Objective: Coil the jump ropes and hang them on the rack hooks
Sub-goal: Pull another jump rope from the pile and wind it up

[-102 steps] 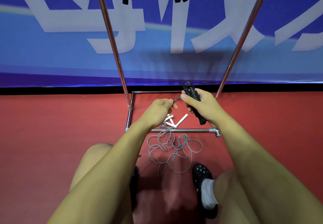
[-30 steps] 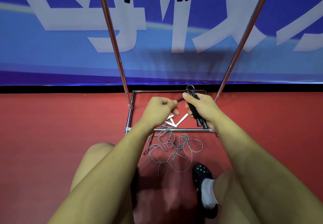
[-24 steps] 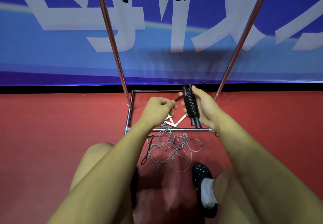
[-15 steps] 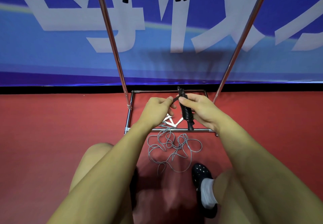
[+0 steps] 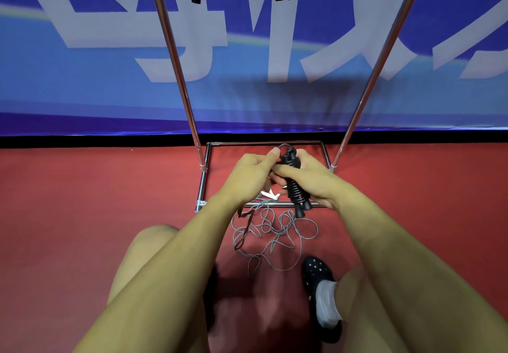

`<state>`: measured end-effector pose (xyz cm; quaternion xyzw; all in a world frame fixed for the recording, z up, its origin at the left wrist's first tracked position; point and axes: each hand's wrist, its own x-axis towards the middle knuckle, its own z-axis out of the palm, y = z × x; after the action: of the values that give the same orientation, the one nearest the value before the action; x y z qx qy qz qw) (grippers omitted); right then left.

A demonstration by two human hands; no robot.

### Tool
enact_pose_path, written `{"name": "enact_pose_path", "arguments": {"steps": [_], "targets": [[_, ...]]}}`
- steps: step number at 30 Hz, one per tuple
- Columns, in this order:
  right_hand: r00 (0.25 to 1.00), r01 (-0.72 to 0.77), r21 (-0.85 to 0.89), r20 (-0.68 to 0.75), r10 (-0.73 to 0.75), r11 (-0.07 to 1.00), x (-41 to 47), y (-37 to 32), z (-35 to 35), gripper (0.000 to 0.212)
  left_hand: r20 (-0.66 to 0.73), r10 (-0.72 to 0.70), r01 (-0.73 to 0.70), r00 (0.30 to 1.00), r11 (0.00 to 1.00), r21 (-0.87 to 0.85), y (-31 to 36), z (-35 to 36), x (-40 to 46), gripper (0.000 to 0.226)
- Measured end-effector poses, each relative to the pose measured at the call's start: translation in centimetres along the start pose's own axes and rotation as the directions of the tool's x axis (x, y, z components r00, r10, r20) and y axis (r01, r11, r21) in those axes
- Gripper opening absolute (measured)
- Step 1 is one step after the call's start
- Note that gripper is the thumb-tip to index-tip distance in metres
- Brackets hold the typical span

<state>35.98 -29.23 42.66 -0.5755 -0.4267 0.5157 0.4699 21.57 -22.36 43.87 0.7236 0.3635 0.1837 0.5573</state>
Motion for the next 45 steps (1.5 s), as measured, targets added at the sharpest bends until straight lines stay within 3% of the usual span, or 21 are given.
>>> {"name": "enact_pose_path", "arguments": {"steps": [7,9,13,15,18,22,26,29,32,38,45], "targets": [[0.999,0.03,-0.147,-0.027,-0.034,0.989,0.6,1.1,-0.9,0.031,0.02,-0.035,0.035,0.999,0.999,-0.038,-0.4,0.0,0.4,0.062],[0.994,0.019,-0.185,-0.102,-0.039,0.983,0.8,1.3,-0.9,0.027,0.012,-0.075,0.075,0.997,0.997,-0.027,-0.6,0.0,0.6,0.062],[0.947,0.004,0.01,-0.322,0.0,1.0,1.0,0.8,-2.0,0.011,0.025,-0.192,0.19,0.981,0.98,0.055,-0.9,-0.7,0.8,0.065],[0.939,-0.002,-0.03,-0.345,-0.009,1.0,0.7,0.3,-2.8,0.009,0.033,-0.194,0.193,0.98,0.981,0.02,-1.1,-1.0,0.8,0.057],[0.942,-0.014,-0.034,-0.334,0.001,0.999,0.3,0.4,-3.0,0.01,0.025,-0.157,0.158,0.987,0.987,-0.028,-1.1,-0.9,0.9,0.048],[0.953,-0.03,0.155,-0.294,0.075,0.987,0.4,0.4,-2.9,0.02,-0.015,-0.127,0.122,0.992,0.976,-0.181,-1.0,-0.8,1.2,0.039],[0.967,-0.096,0.358,-0.187,0.172,0.929,0.4,0.0,-3.3,0.029,-0.041,-0.134,0.127,0.99,0.982,-0.141,-1.1,-1.0,1.1,0.038],[0.972,-0.138,0.412,-0.118,0.202,0.901,0.2,-0.2,-3.5,0.038,-0.073,-0.155,0.145,0.985,0.981,-0.128,-1.2,-1.4,1.0,0.037],[0.975,-0.142,0.434,-0.093,0.201,0.89,0.1,-0.4,-3.6,0.033,-0.084,-0.176,0.161,0.981,0.973,-0.163,-1.1,-1.4,0.9,0.033],[0.984,-0.081,0.272,-0.131,0.12,0.959,0.3,0.2,-3.9,0.017,-0.016,-0.216,0.202,0.976,0.934,-0.294,-0.5,-1.1,0.6,0.027],[0.974,-0.037,0.135,-0.218,0.066,0.99,0.0,0.0,-3.6,0.011,-0.085,-0.097,0.079,0.992,0.978,-0.191,-0.9,-1.1,1.0,0.021]]}}
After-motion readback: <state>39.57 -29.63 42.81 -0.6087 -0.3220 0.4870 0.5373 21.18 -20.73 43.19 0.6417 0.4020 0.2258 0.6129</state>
